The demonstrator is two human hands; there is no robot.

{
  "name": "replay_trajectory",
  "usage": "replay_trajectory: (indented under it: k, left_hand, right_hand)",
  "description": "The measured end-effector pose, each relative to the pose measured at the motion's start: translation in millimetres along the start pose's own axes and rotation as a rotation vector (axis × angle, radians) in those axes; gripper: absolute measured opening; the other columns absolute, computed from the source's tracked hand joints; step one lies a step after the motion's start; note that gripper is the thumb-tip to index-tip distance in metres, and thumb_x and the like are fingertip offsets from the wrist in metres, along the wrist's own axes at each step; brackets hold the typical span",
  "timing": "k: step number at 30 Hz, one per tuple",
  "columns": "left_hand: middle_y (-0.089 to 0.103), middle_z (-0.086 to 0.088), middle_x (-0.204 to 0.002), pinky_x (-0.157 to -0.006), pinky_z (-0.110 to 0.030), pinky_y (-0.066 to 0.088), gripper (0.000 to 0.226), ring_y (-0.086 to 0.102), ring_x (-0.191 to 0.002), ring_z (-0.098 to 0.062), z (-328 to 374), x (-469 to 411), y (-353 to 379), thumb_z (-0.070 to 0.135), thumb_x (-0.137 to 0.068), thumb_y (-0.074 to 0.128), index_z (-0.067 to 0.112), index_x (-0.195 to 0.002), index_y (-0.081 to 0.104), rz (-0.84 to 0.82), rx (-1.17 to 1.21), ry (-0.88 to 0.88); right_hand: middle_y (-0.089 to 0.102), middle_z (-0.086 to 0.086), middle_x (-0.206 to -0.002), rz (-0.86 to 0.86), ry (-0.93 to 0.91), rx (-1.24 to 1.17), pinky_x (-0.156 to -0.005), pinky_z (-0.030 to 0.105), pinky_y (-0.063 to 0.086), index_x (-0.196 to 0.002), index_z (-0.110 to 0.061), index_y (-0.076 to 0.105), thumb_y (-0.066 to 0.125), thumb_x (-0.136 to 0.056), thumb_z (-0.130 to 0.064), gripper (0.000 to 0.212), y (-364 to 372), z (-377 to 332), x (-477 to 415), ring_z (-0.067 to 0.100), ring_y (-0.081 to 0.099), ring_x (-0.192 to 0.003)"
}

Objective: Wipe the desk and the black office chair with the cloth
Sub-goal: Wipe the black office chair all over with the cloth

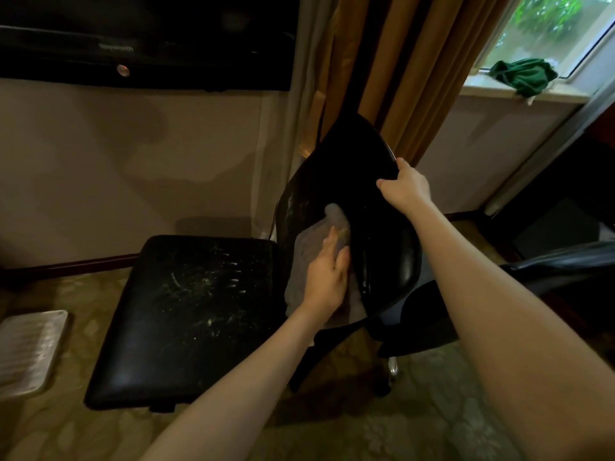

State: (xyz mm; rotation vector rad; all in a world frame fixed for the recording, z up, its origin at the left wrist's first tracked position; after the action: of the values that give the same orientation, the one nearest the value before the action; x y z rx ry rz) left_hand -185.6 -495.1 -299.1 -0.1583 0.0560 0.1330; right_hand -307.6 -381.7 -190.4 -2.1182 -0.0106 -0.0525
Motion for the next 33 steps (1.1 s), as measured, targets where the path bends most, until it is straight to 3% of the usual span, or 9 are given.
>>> replay_trajectory:
  k: [5,13,19,23,27,33]
  left_hand:
    - [0.017,0.005,-0.157,-0.117,-0.042,0.002,0.050,0.007,-0.146,-0.012,35,-7,32,0.024,-0.102,0.029,0.020,-0.150,0.015,-0.093,-0.148,0.066]
    - [0.020,0.004,-0.155,-0.114,-0.024,-0.005,0.049,0.007,-0.145,-0.008,20,3,33,0.021,-0.102,0.031,0.015,-0.149,0.017,0.030,-0.157,0.056]
    - [0.020,0.000,-0.156,-0.116,-0.029,-0.001,0.049,0.009,-0.145,-0.010,18,7,28,0.021,-0.102,0.031,0.013,-0.148,0.019,0.032,-0.146,0.024]
    - [0.021,-0.004,-0.156,-0.119,-0.038,0.004,0.050,0.010,-0.145,-0.014,20,4,26,0.023,-0.102,0.031,0.011,-0.149,0.018,0.026,-0.144,-0.010]
    - [0.026,-0.007,-0.154,-0.116,-0.048,0.016,0.050,0.018,-0.144,-0.019,22,-1,24,0.024,-0.101,0.032,0.012,-0.149,0.022,0.042,-0.164,0.007]
    - [0.037,-0.012,-0.148,-0.110,-0.038,0.030,0.045,0.032,-0.138,-0.027,33,20,23,0.025,-0.102,0.031,0.013,-0.145,0.031,0.078,-0.185,0.003]
  right_hand:
    - [0.036,0.013,-0.148,0.009,0.000,-0.002,-0.102,0.038,0.038,-0.152,-0.014,0.013,0.049,-0.095,-0.024,0.068,2,3,-2,0.031,0.039,-0.131]
    - [0.036,0.013,-0.146,-0.001,0.022,-0.028,-0.103,0.037,0.040,-0.151,-0.013,0.013,0.050,-0.093,-0.019,0.069,2,5,-1,0.029,0.041,-0.129]
    - [0.034,0.012,-0.148,0.010,0.011,-0.041,-0.099,0.030,0.038,-0.152,-0.015,0.010,0.051,-0.094,-0.024,0.072,-2,1,11,0.028,0.040,-0.131]
    - [0.025,0.017,-0.149,-0.029,-0.069,0.112,-0.109,0.044,0.029,-0.152,-0.020,0.005,0.049,-0.094,-0.029,0.074,3,-4,34,0.035,0.032,-0.133]
    - [0.014,0.016,-0.154,-0.037,-0.090,0.100,-0.111,0.048,0.026,-0.152,-0.021,0.004,0.044,-0.094,-0.023,0.070,6,7,59,0.037,0.025,-0.137]
    - [0.013,0.015,-0.155,-0.042,-0.097,-0.053,-0.111,0.049,0.028,-0.151,-0.020,0.008,0.039,-0.098,-0.020,0.061,13,23,79,0.035,0.026,-0.137]
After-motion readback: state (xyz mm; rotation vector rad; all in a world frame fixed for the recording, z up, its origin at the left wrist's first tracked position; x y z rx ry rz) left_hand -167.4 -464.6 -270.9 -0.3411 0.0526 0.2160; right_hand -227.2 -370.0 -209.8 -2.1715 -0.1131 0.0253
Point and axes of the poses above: each hand's wrist, its own x-axis away from the middle knuckle, its own y-axis out of the palm, z = x × y, the point moved 7 cm from there along -x, towards the middle knuckle
